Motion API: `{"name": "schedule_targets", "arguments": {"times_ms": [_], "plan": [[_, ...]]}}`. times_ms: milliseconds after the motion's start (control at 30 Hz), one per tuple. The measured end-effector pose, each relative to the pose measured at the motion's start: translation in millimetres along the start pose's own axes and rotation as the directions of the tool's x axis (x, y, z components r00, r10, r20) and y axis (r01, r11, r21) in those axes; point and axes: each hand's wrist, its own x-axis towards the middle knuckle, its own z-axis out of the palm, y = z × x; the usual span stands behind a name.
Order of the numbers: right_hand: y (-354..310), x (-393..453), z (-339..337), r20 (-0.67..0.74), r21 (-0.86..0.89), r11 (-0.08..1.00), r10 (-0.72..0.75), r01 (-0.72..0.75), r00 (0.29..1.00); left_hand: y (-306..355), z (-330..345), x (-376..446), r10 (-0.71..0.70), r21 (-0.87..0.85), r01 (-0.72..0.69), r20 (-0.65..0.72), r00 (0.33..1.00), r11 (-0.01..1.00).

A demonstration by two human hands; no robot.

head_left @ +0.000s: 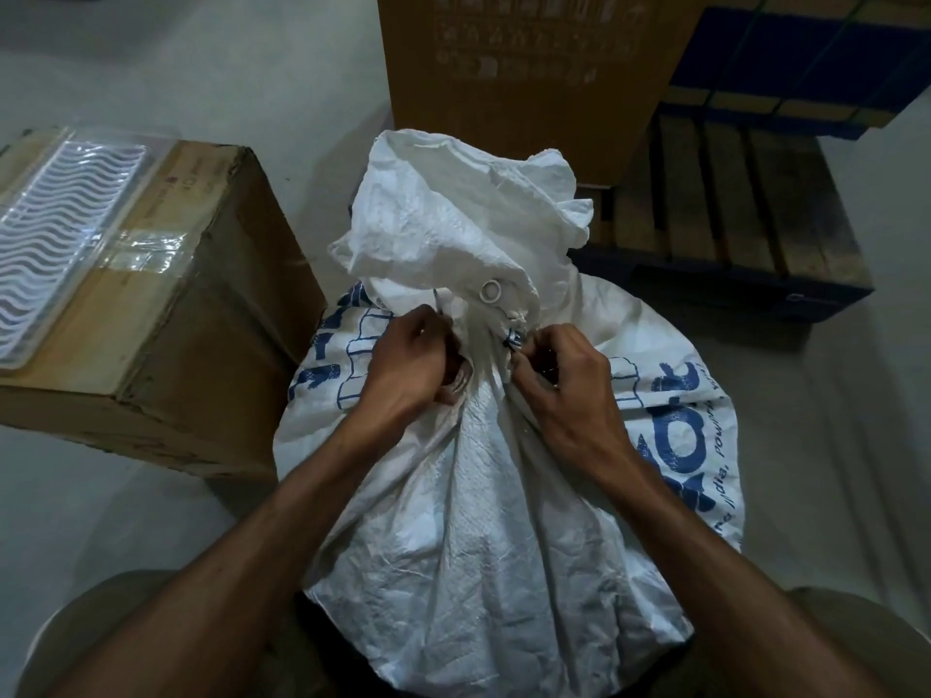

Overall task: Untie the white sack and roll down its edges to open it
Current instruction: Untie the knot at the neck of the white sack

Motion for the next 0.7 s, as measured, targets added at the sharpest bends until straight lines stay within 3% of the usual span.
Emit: {"name": "schedule_targets", "arguments": {"times_ms": [33,100,167,233,300,400,567,700], "plan": [[1,0,0,0.002,0.0,1.0,-0.003,0.003,1.0,2,1,-1,0.006,0.035,-0.006,-0.02,1.0,0.999],[3,0,-1,0.0,-0.006,1.0,-0.019,0.019,1.0,3,3,-9,0.155,0.328,-0.121,-0.078,0.985,0.937],[4,0,-1,-0.012,-0.006,1.0,-0.019,0.019,1.0,1,6,-23,0.438,0.633,-0.277,-0.111,0.892,0.723],[4,1,-3,-0.034,-0.001,1.0,-0.014,0.014,0.999,-1,8,-27,0.628,0.693,-0.43,-0.041,0.777,0.578],[5,1,-4,-0.049,0.003,1.0,-0.012,0.013,0.999,-3,8,-24,0.655,0.62,-0.559,0.094,0.75,0.551],[6,1,-6,-0.06,-0.011,1.0,-0.01,0.01,0.998,-9,10,-20,0.633,0.681,-0.604,0.262,0.729,0.414],[5,4,-18,-0.06,0.064,0.993,0.099,-0.095,0.993,-13,13,-14,0.595,0.788,-0.537,0.284,0.752,0.301],[1,2,-30,-0.005,0.184,0.97,0.162,-0.158,0.987,-14,18,-16,0.632,0.815,-0.531,0.288,0.719,0.232]]}}
